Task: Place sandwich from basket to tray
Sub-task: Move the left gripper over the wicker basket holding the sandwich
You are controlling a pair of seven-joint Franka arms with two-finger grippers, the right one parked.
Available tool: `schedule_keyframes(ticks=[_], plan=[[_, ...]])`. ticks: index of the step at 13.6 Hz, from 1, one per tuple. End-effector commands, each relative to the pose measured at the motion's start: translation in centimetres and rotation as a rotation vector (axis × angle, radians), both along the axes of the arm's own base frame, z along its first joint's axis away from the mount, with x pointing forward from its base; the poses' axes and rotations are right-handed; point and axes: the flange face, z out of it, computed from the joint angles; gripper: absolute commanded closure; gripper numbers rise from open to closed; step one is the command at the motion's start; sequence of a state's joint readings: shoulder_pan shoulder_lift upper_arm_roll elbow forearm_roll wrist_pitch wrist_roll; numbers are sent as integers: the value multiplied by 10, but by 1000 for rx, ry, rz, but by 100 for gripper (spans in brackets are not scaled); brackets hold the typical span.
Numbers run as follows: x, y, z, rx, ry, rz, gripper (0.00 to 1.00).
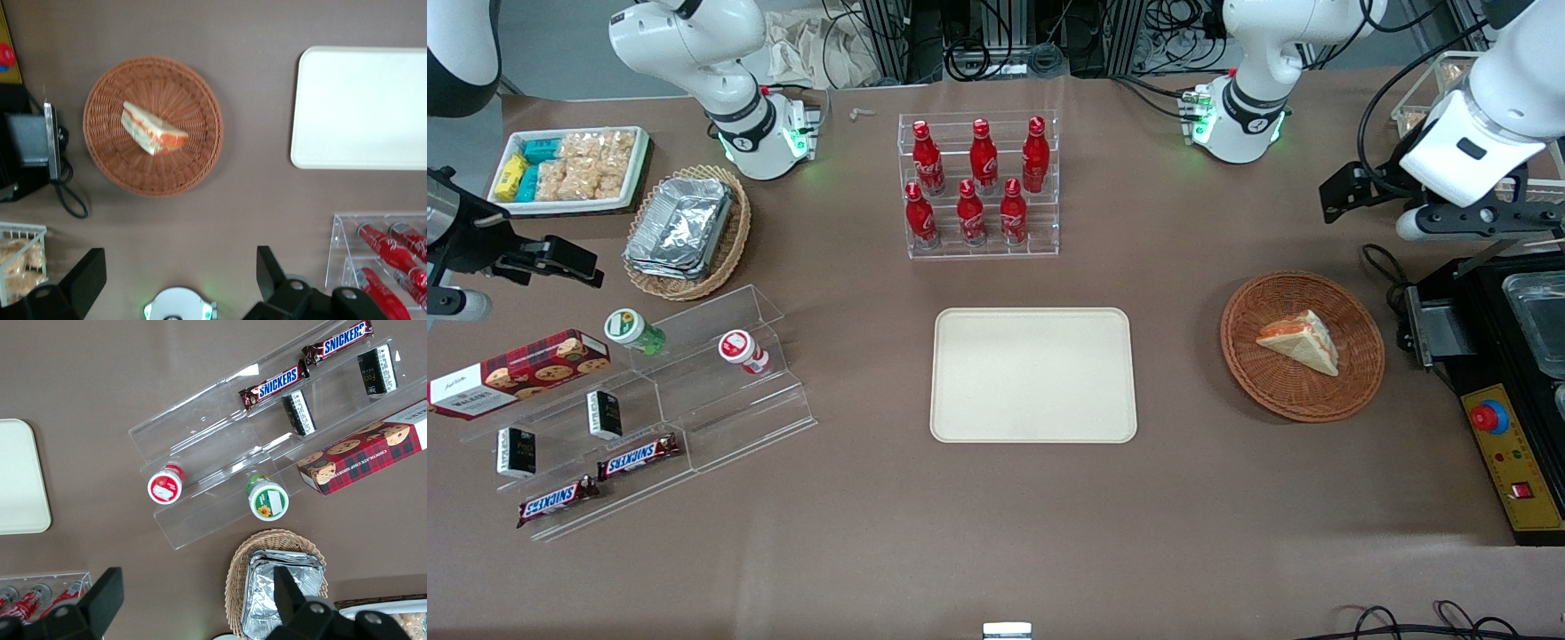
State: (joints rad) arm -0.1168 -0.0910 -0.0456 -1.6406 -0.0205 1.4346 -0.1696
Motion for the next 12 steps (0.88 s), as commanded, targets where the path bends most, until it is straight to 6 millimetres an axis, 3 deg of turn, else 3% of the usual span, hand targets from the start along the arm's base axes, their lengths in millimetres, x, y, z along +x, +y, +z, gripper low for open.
schedule_keyframes(ticks=[1, 3, 7, 12], plan=[[-10, 11, 4, 40, 11, 98, 0], [-8, 21, 2, 43, 14, 254, 0], [-18, 46, -18, 46, 34, 372, 0], [-51, 62, -75, 38, -31, 504, 0]])
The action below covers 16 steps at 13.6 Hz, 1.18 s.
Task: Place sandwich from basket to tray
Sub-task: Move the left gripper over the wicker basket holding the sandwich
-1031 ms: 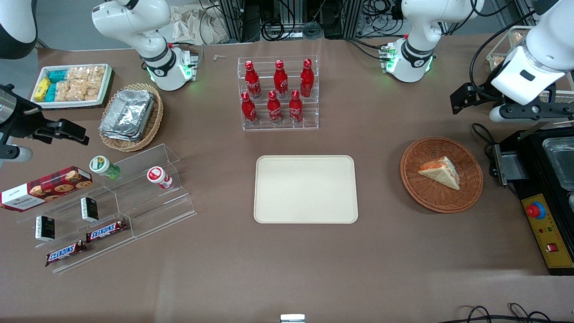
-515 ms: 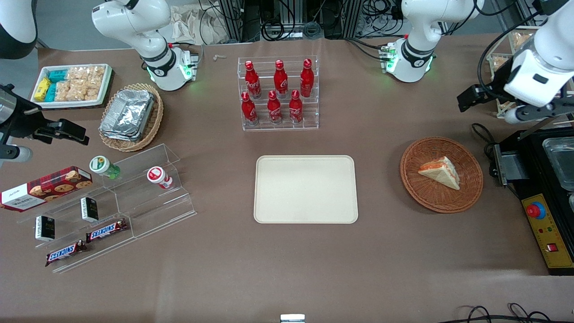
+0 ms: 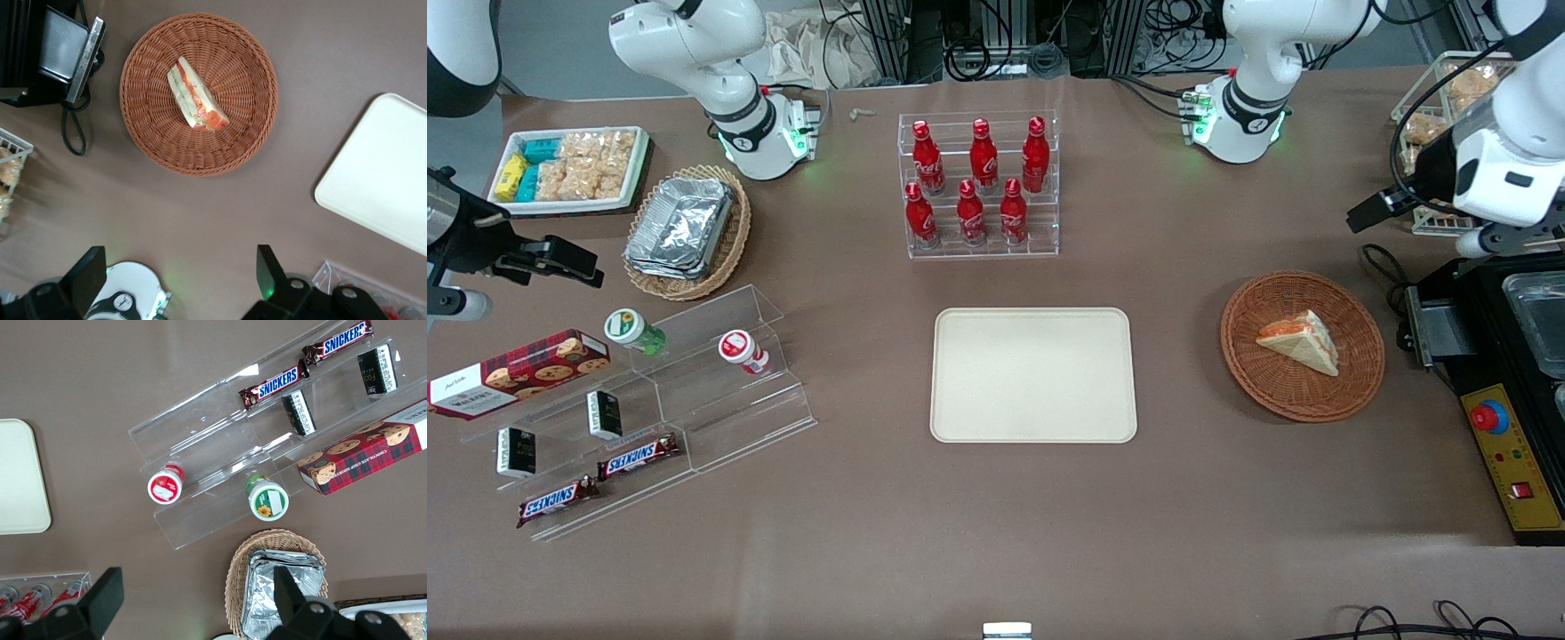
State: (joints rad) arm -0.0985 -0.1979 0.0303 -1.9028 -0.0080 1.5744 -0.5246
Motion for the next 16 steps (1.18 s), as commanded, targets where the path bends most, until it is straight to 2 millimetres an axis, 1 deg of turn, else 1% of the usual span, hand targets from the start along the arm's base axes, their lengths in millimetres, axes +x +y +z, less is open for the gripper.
schedule_keyframes(ticks=[1, 5, 8, 11, 14, 16], plan=[[-32, 11, -31, 3, -59, 91, 0], [-29, 11, -70, 15, -64, 203, 0], [-20, 11, -99, 35, -68, 279, 0], [-22, 25, -132, 33, -95, 314, 0], [-13, 29, -163, 40, -79, 354, 0], [-5, 37, -187, 45, -66, 403, 0]])
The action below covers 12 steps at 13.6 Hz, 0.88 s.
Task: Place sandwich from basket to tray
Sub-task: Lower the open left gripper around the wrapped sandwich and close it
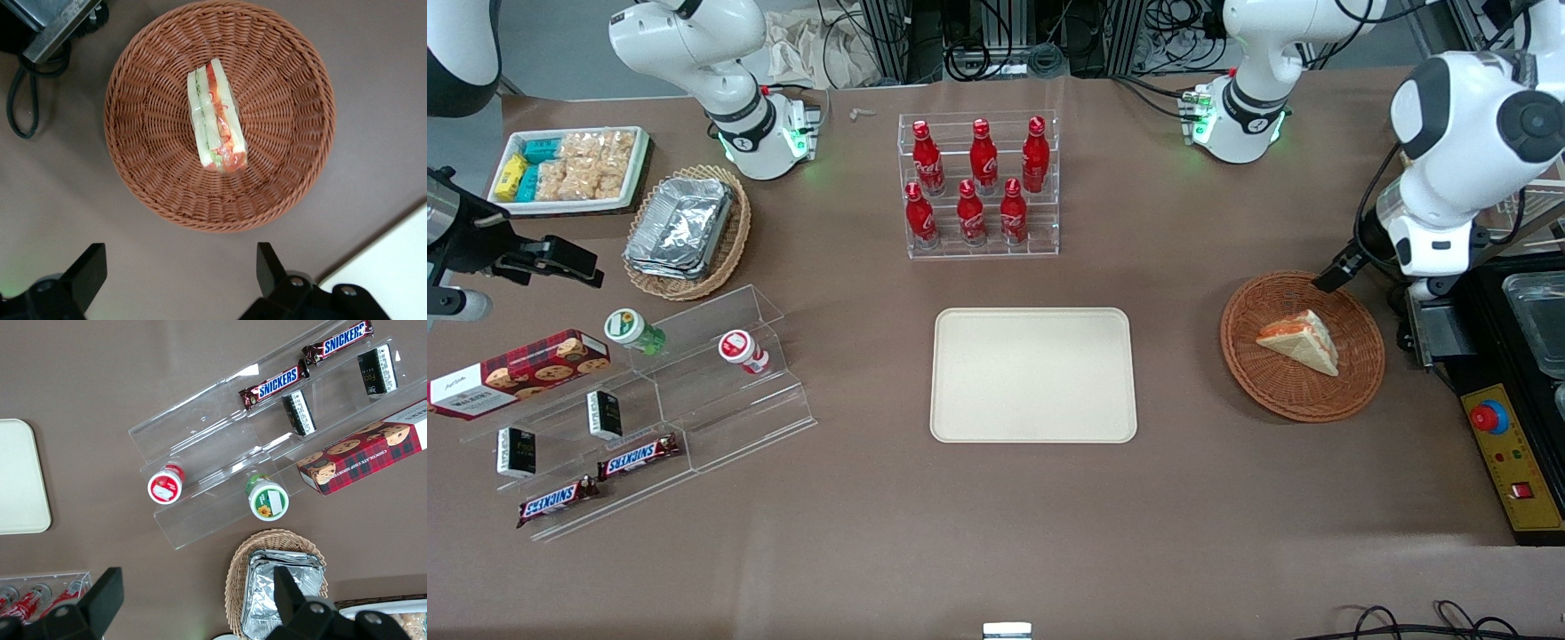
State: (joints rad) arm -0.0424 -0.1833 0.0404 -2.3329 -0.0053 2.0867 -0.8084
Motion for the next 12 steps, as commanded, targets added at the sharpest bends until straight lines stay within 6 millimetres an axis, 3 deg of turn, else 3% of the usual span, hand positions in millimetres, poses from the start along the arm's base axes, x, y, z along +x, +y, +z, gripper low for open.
schedule_keyframes(ticks=[1, 7, 12], plan=[[9, 9, -30, 17, 7, 75, 0], [21, 15, -81, 30, 15, 190, 0], [29, 15, -107, 34, -6, 251, 0]])
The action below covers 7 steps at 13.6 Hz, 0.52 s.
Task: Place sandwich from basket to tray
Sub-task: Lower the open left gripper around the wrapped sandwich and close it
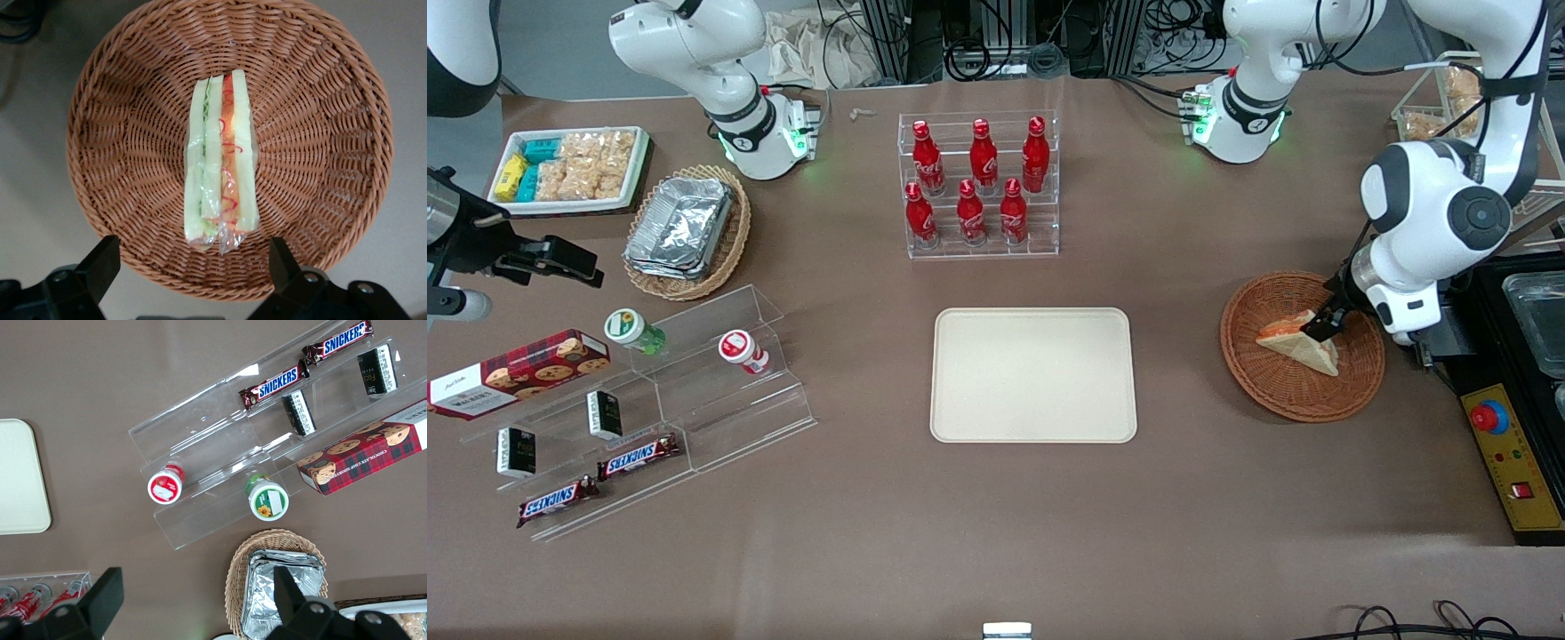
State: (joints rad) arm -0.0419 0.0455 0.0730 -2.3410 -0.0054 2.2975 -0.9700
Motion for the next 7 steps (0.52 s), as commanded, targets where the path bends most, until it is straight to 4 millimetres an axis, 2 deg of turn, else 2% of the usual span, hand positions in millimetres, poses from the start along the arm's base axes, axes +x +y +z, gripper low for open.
schedule_keyframes(ticks=[1, 7], plan=[[3, -1, -14, 16, -32, 64, 0], [8, -7, -42, 24, -36, 107, 0]])
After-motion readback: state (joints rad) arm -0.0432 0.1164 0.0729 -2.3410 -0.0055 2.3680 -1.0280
